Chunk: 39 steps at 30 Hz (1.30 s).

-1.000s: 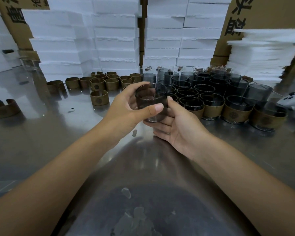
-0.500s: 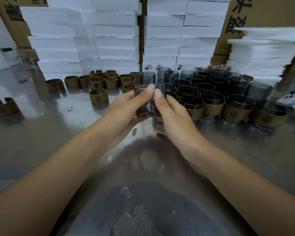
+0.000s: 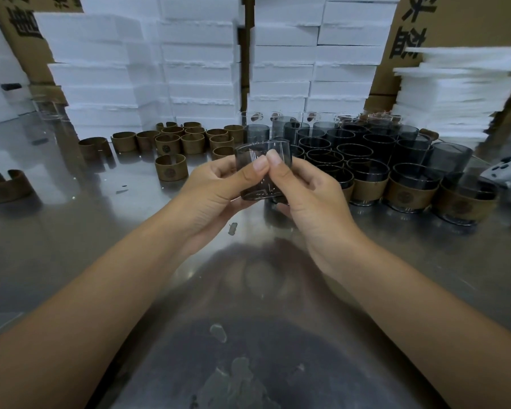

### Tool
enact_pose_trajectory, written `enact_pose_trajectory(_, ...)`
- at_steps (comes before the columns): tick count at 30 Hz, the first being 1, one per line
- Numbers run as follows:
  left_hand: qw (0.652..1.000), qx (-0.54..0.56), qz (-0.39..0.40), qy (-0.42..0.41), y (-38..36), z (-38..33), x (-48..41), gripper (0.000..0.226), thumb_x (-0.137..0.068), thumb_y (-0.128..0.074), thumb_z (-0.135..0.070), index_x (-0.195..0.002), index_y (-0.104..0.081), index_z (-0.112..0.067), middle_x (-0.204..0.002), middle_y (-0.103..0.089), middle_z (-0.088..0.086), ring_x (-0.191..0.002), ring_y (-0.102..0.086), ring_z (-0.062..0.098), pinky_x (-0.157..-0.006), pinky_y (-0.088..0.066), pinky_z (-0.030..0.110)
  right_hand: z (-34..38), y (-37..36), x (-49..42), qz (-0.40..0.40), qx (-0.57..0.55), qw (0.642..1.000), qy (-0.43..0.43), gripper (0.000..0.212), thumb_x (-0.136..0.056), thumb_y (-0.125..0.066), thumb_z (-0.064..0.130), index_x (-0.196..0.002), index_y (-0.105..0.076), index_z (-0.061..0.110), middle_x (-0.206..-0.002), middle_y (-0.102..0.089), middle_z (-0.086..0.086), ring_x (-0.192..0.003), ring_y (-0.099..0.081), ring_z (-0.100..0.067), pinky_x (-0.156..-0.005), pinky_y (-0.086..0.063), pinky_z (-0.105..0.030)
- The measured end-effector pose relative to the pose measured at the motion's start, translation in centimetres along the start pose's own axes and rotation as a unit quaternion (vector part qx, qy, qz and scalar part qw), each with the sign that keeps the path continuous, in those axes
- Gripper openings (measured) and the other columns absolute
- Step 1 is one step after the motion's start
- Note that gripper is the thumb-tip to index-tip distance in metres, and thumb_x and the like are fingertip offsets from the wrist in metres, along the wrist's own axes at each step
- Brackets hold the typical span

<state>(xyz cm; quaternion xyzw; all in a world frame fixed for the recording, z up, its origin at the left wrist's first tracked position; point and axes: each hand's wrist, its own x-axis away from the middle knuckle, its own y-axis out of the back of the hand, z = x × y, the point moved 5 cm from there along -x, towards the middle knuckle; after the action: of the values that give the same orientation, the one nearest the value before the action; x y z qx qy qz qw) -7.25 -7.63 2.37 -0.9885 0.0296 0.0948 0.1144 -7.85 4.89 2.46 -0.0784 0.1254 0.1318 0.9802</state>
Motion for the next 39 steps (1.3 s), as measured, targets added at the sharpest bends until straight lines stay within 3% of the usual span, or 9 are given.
enact_pose_trajectory(6,0.999,0.048,0.016,-0.002,0.19,-0.01,-0.25,0.054,-0.058,-0.078,-0.037,-0.103,-0.07,-0.008,-0.103,-0.073,0.01,-0.098,-0.068,0.019,-0.087,-0.054,0.027,0.19,0.08,-0.01,0.007,-0.072,0.997,-0.04,0.048,-0.065,-0.066,0.048,-0.101,-0.073,0.018,-0.088,-0.075,0.007,-0.08,-0.069,0.001,-0.064,-0.05,-0.012)
enact_pose_trajectory(12,0.999,0.04,0.032,0.007,0.25,0.06,-0.27,0.056,-0.052,-0.08,-0.049,-0.1,-0.074,-0.019,-0.109,-0.072,0.002,-0.1,-0.065,0.012,-0.09,-0.051,0.027,-0.42,0.63,-0.43,-0.014,-0.067,0.995,-0.076,0.058,-0.055,-0.064,0.058,-0.105,-0.07,0.029,-0.104,-0.073,0.01,-0.104,-0.065,-0.006,-0.089,-0.047,-0.03)
enact_pose_trajectory(16,0.999,-0.007,0.047,0.014,0.12,-0.04,-0.1,0.038,-0.069,-0.065,-0.051,-0.098,-0.075,-0.029,-0.108,-0.072,-0.007,-0.102,-0.064,0.008,-0.096,-0.044,0.031,0.17,0.0,-0.12,0.026,-0.021,0.999,-0.026,0.049,-0.068,-0.055,0.058,-0.1,-0.07,0.024,-0.098,-0.074,0.007,-0.089,-0.067,0.0,-0.072,-0.05,-0.016)
enact_pose_trajectory(20,0.999,-0.025,0.026,0.011,0.23,-0.2,-0.04,0.056,-0.056,-0.067,-0.058,-0.102,-0.073,-0.027,-0.11,-0.071,-0.003,-0.106,-0.064,0.011,-0.098,-0.046,0.035,0.55,-0.3,-0.02,0.023,0.024,0.999,0.022,0.053,-0.079,-0.047,0.052,-0.107,-0.068,0.012,-0.098,-0.073,0.004,-0.084,-0.065,0.006,-0.071,-0.049,-0.009)
enact_pose_trajectory(23,0.998,-0.052,-0.018,-0.02,0.37,-0.36,-0.03,0.05,-0.062,-0.065,-0.052,-0.103,-0.07,-0.025,-0.1,-0.073,-0.006,-0.098,-0.067,0.006,-0.087,-0.046,0.031,0.33,0.15,-0.26,-0.005,0.023,0.999,0.025,0.041,-0.085,-0.052,0.045,-0.102,-0.068,0.011,-0.092,-0.074,0.006,-0.085,-0.067,0.003,-0.079,-0.052,-0.015)
enact_pose_trajectory(26,0.997,-0.066,-0.038,-0.031,0.45,-0.28,-0.05,0.044,-0.066,-0.065,-0.047,-0.102,-0.068,-0.023,-0.096,-0.073,-0.005,-0.094,-0.068,0.006,-0.079,-0.047,0.026,0.19,0.43,-0.39,-0.033,0.032,0.999,0.029,0.027,-0.09,-0.056,0.038,-0.095,-0.067,0.013,-0.076,-0.071,0.013,-0.075,-0.065,0.006,-0.071,-0.049,-0.011)
enact_pose_trajectory(28,0.996,-0.077,-0.024,-0.028,0.26,-0.25,-0.06,0.037,-0.071,-0.063,-0.044,-0.101,-0.068,-0.023,-0.095,-0.073,-0.006,-0.092,-0.067,0.007,-0.078,-0.048,0.024,0.12,0.44,-0.4,-0.045,0.037,0.998,0.032,0.026,-0.089,-0.06,0.036,-0.099,-0.065,0.013,-0.081,-0.071,0.011,-0.075,-0.065,0.005,-0.069,-0.049,-0.012)
enact_pose_trajectory(32,0.997,-0.059,-0.006,-0.043,-0.18,-0.38,0.04,0.044,-0.072,-0.064,-0.037,-0.111,-0.065,-0.015,-0.099,-0.071,-0.001,-0.092,-0.067,0.009,-0.071,-0.051,0.018,0.07,0.36,-0.27,-0.056,0.033,0.998,0.027,0.034,-0.086,-0.064,0.034,-0.111,-0.061,0.012,-0.1,-0.071,-0.001,-0.092,-0.068,-0.008,-0.087,-0.054,-0.03)
enact_pose_trajectory(39,0.999,0.004,0.01,-0.044,-0.26,-0.48,0.14,0.052,-0.074,-0.063,-0.031,-0.12,-0.06,-0.007,-0.102,-0.072,0.003,-0.095,-0.068,0.013,-0.074,-0.051,0.018,0.47,0.52,-0.16,-0.069,-0.001,0.997,0.028,0.06,-0.061,-0.068,0.048,-0.109,-0.062,0.012,-0.1,-0.072,-0.003,-0.089,-0.069,-0.007,-0.08,-0.054,-0.023)
